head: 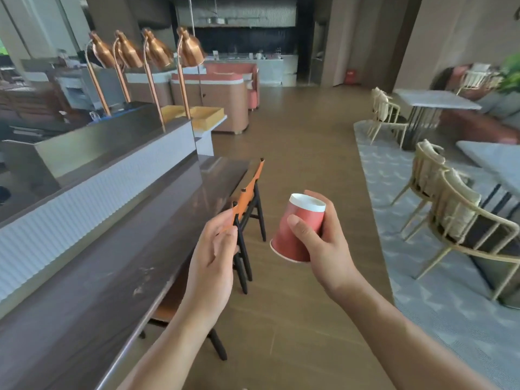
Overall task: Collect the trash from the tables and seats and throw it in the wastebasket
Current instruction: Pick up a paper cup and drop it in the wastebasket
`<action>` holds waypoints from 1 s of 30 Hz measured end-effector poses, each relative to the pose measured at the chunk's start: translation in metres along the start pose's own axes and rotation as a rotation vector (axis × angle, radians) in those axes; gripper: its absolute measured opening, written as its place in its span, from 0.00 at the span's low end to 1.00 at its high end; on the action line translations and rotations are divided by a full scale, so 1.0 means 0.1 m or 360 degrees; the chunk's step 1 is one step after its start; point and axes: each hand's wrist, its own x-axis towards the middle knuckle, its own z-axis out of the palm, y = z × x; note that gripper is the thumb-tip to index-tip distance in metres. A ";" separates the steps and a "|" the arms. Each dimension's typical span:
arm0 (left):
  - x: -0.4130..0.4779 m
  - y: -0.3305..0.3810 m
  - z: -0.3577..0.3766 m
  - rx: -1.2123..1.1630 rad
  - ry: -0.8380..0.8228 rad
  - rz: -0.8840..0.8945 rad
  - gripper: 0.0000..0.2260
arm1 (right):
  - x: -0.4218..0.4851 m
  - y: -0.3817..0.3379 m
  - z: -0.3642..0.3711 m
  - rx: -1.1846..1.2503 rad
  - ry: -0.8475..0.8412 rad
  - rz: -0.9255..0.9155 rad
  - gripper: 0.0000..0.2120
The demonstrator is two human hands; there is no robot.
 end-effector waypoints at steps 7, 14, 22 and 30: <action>1.47 -0.36 0.48 -0.0031 -0.0126 0.0057 0.14 | 1.40 0.31 -0.25 -0.0032 0.0172 -0.0027 0.26; 3.05 -0.57 0.80 -0.0007 -0.0170 0.0081 0.16 | 2.84 0.44 -0.37 -0.0068 0.0308 -0.0090 0.28; 4.40 -0.78 1.45 0.0023 -0.0186 0.0165 0.15 | 4.16 0.66 -0.84 -0.0065 0.0344 -0.0128 0.29; 5.65 -1.06 2.64 -0.0059 -0.0190 0.0226 0.13 | 5.59 1.02 -1.82 -0.0064 0.0332 -0.0160 0.29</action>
